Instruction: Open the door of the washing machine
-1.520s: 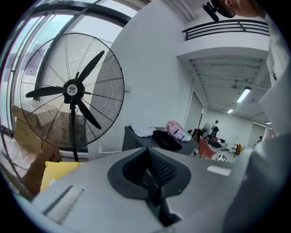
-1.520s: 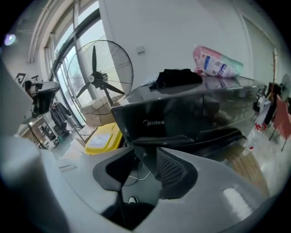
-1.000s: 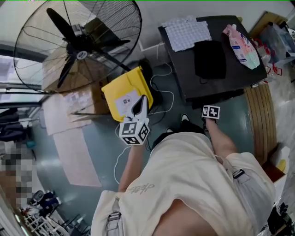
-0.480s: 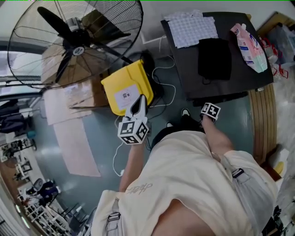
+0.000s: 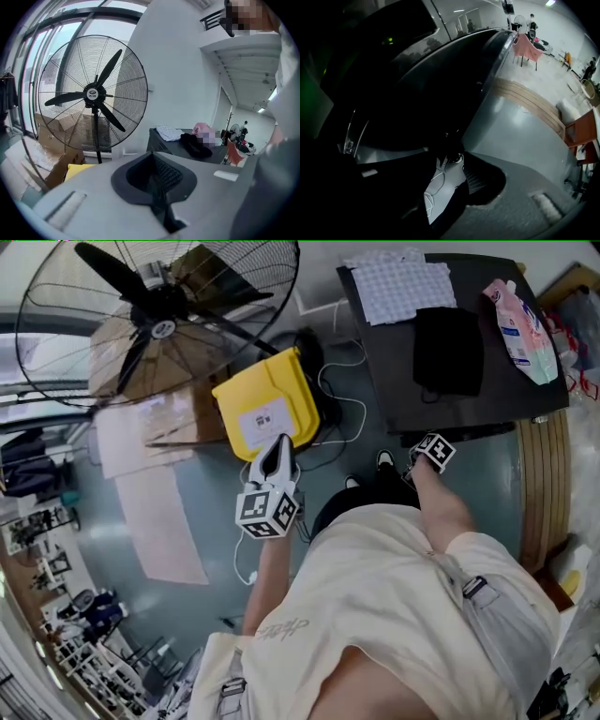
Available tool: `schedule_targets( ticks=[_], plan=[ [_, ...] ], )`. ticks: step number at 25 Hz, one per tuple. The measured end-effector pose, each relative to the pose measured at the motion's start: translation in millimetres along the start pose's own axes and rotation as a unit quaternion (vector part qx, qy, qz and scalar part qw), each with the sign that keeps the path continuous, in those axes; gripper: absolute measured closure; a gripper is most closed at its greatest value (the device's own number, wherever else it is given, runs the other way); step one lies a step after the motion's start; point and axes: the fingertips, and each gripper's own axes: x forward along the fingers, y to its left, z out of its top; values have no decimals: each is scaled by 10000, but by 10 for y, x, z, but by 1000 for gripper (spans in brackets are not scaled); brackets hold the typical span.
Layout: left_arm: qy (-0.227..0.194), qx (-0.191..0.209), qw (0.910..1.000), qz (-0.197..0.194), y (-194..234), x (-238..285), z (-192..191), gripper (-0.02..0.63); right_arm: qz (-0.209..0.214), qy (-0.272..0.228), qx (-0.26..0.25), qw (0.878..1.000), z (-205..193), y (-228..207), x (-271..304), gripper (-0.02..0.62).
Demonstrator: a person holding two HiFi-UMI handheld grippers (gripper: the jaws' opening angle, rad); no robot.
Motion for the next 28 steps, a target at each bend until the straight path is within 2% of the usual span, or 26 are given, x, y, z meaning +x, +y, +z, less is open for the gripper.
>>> schedule_targets(
  ticks=[5,19,25,28],
  plan=[
    [28,20,10000,90,13,-74,-43,589,35,-76,-282,9996,-30,-38,61,424],
    [55,6,9999,145,-102,-237,-193,589,387,164,-392,9983,-65,-38,94,430],
    [63,-56,9996,277,-103,-324,-236,589,404,282,-413,9979,-93,-46,82,430],
    [79,-97,9995,306,-105,-371,-290,589,269,318,-499,9979,-206,-187,38,434]
  ],
)
